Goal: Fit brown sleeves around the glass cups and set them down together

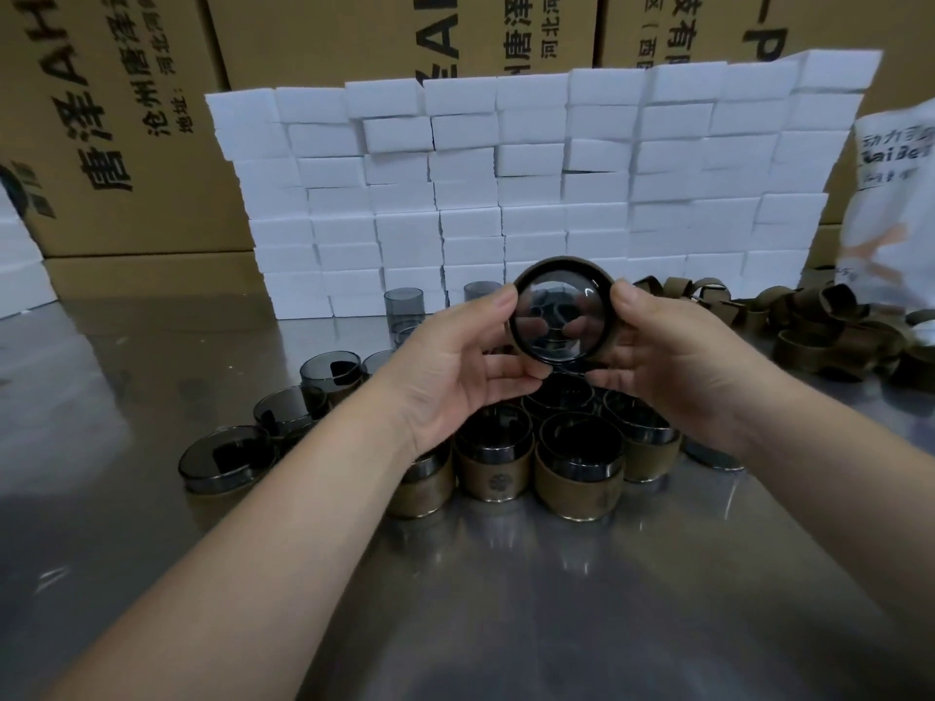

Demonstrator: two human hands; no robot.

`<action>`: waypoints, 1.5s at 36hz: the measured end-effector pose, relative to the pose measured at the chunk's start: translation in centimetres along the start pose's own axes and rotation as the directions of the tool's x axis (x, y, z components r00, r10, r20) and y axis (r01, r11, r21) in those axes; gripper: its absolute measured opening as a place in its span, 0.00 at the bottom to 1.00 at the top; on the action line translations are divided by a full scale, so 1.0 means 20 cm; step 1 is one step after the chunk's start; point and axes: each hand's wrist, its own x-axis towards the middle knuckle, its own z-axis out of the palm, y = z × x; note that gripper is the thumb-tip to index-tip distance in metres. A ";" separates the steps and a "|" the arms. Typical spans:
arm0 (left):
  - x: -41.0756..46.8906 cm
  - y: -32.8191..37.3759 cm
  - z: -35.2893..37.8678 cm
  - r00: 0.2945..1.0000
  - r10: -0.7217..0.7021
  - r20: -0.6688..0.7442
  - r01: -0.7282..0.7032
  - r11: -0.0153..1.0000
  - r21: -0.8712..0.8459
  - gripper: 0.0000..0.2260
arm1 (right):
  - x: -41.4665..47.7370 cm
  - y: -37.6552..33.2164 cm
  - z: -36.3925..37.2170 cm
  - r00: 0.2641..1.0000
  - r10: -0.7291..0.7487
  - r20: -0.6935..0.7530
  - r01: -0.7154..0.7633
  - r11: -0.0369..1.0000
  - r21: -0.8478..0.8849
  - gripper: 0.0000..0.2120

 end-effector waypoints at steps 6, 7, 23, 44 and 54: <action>-0.01 0.01 -0.05 0.993 -0.066 0.093 0.072 0.996 -0.061 0.11 | 0.00 0.00 0.02 0.998 0.053 0.040 -0.057 0.993 0.102 0.21; -0.01 0.00 -0.06 0.994 -0.064 0.092 0.071 0.995 -0.067 0.11 | -0.01 -0.01 0.02 0.998 0.054 0.031 -0.057 0.991 0.121 0.20; 0.02 -0.05 -0.09 0.990 -0.015 0.140 0.031 0.994 -0.109 0.25 | 0.00 0.00 0.04 1.000 0.023 0.003 -0.023 0.966 0.259 0.24; 0.04 -0.09 0.11 0.952 0.155 -0.263 -0.073 0.952 0.296 0.14 | 0.01 0.04 0.07 0.995 -0.084 0.056 0.075 0.986 0.147 0.26; -0.01 -0.14 0.16 0.861 0.490 -0.140 -0.382 0.803 0.458 0.17 | -0.01 0.04 0.15 0.883 -0.409 -0.231 0.317 0.882 -0.349 0.20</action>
